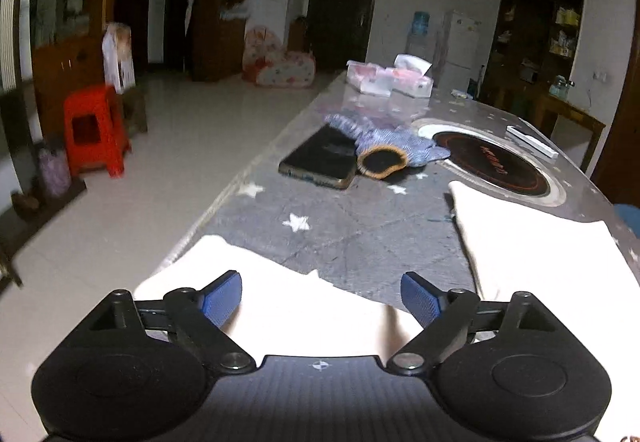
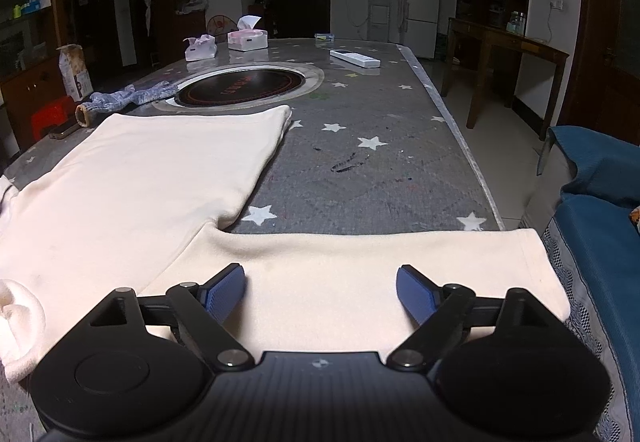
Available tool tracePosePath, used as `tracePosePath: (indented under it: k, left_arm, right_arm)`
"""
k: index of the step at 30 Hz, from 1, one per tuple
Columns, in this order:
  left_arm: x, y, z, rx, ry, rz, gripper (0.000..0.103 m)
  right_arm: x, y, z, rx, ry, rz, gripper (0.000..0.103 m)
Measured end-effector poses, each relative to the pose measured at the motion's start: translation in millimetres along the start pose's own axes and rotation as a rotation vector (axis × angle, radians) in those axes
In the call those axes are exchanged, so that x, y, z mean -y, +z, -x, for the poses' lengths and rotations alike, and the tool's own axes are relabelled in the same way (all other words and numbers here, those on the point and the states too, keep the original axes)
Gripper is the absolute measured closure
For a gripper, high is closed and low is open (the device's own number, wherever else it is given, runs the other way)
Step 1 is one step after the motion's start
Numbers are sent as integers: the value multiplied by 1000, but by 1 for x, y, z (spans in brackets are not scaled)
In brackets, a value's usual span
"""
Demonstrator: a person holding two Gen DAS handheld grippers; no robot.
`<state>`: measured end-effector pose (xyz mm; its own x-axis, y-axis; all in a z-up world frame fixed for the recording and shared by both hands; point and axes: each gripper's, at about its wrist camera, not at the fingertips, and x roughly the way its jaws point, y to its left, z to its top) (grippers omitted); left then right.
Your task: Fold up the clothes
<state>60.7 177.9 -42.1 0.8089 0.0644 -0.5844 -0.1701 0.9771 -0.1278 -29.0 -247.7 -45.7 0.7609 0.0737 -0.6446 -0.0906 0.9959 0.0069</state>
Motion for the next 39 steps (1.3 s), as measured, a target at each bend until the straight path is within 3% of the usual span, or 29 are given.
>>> tracePosePath:
  k: [3, 10, 17, 22, 29, 39]
  left_arm:
    - [-14, 5, -13, -24, -22, 36, 14]
    - [-37, 13, -16, 3, 26, 110, 13]
    - [-30, 14, -23, -3, -14, 80, 12]
    - [-21, 15, -28, -17, -21, 39, 0]
    - [-1, 3, -14, -54, -137, 9, 0]
    - [30, -14, -11, -62, -41, -142, 0]
  right_arm:
    - [0, 0, 0, 0, -1, -1, 17]
    - [0, 0, -2, -2, -3, 0, 16]
    - [-1, 1, -3, -4, -7, -1, 14]
    - [-1, 1, -4, -7, -16, -3, 10]
    - [0, 1, -5, -8, -16, -7, 8]
    - [-1, 1, -5, -10, -13, -2, 5]
